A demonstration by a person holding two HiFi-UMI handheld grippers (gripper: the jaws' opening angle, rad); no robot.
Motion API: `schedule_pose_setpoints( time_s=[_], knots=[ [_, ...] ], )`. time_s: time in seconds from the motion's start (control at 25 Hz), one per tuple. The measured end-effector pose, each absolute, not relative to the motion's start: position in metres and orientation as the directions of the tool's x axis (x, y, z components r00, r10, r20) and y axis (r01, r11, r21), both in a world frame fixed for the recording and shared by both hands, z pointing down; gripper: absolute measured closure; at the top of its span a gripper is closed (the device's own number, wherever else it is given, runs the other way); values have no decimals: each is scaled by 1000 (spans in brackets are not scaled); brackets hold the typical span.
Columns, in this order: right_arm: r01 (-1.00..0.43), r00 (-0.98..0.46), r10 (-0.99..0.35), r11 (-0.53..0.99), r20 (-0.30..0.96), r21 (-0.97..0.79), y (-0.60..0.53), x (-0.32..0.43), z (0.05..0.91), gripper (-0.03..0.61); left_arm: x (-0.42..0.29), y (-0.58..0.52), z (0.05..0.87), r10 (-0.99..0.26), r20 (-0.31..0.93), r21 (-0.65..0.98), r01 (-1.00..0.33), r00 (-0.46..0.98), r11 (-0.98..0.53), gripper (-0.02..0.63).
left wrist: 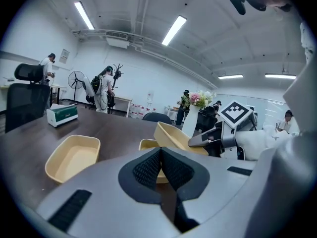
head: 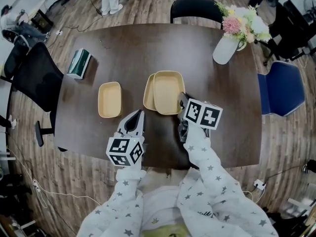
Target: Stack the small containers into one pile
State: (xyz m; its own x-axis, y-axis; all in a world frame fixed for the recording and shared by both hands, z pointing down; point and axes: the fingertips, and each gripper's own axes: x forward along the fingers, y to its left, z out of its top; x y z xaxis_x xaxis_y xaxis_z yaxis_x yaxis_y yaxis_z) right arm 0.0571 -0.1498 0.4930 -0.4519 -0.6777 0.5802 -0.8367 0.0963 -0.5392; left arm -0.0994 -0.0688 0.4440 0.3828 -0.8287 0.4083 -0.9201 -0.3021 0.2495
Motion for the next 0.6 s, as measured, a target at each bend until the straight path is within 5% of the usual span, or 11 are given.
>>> schedule_pose_setpoints(
  time_s=[0.6],
  knots=[
    [-843, -341, -738, -35, 582, -537, -156, 18, 504, 545, -129, -74, 452, -813, 418, 258, -911, 405, -321, 589]
  ],
)
